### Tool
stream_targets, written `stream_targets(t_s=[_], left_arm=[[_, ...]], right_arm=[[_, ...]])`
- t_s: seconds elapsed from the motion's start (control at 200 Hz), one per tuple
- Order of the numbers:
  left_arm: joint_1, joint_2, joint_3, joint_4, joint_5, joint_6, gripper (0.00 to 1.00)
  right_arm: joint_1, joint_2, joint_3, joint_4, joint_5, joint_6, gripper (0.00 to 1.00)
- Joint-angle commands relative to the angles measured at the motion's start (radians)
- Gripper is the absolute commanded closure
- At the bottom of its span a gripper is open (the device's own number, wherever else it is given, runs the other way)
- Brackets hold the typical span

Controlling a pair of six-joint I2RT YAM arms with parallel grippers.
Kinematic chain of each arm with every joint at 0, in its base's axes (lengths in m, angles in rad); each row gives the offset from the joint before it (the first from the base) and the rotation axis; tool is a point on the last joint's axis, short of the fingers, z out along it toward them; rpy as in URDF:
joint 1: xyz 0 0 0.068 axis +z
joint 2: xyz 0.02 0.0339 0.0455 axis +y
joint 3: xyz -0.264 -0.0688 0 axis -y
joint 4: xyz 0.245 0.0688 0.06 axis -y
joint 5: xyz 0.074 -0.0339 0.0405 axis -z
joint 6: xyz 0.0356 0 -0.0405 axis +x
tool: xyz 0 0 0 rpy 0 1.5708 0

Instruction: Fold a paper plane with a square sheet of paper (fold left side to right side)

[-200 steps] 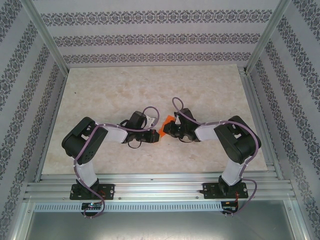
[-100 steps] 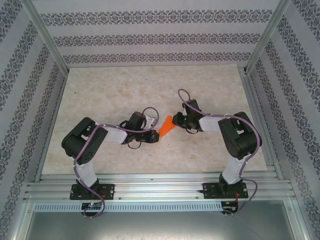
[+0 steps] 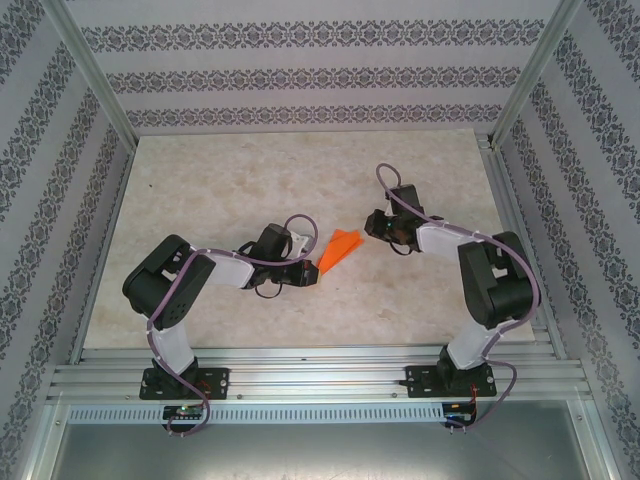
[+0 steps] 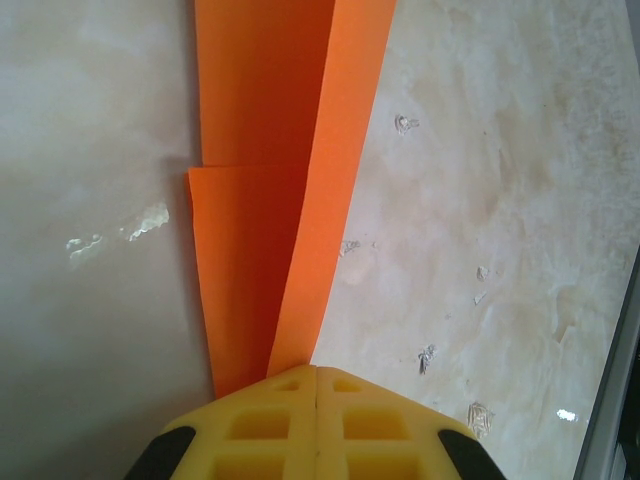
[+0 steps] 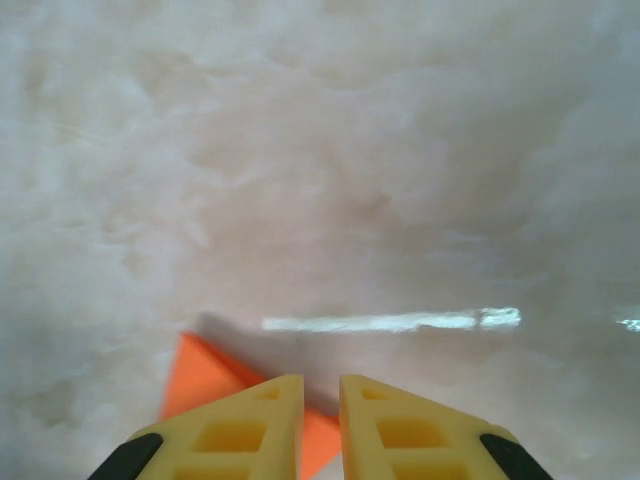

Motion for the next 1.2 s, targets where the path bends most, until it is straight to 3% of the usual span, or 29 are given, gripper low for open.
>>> stream_targets(t_s=[0.0,0.145,0.37,0.714,1.194], left_arm=[[-0.012,0.018,-0.037,-0.156,-0.021,-0.012,1.00],[-0.012,0.016,-0.033,-0.158,-0.019,-0.013,1.00],[-0.012,0.015,-0.032,-0.158,-0.018,-0.012,1.00],[-0.007,-0.020,-0.046,-0.202,-0.025,0.001,1.00],[0.008,-0.113,-0.209,-0.198,-0.040,-0.012,1.00]], right_arm=[[0.074,-0.090,-0.079,0.059,-0.050,0.079,0.82],[0.156,-0.064,-0.150,0.204,-0.084,0.215,0.82],[0.216,0.064,-0.107,0.245,-0.077,0.239,0.82],[0.207,0.168,-0.075,0.083,0.051,0.190,0.82],[0.163,0.171,-0.091,0.074,0.035,0.165,0.82]])
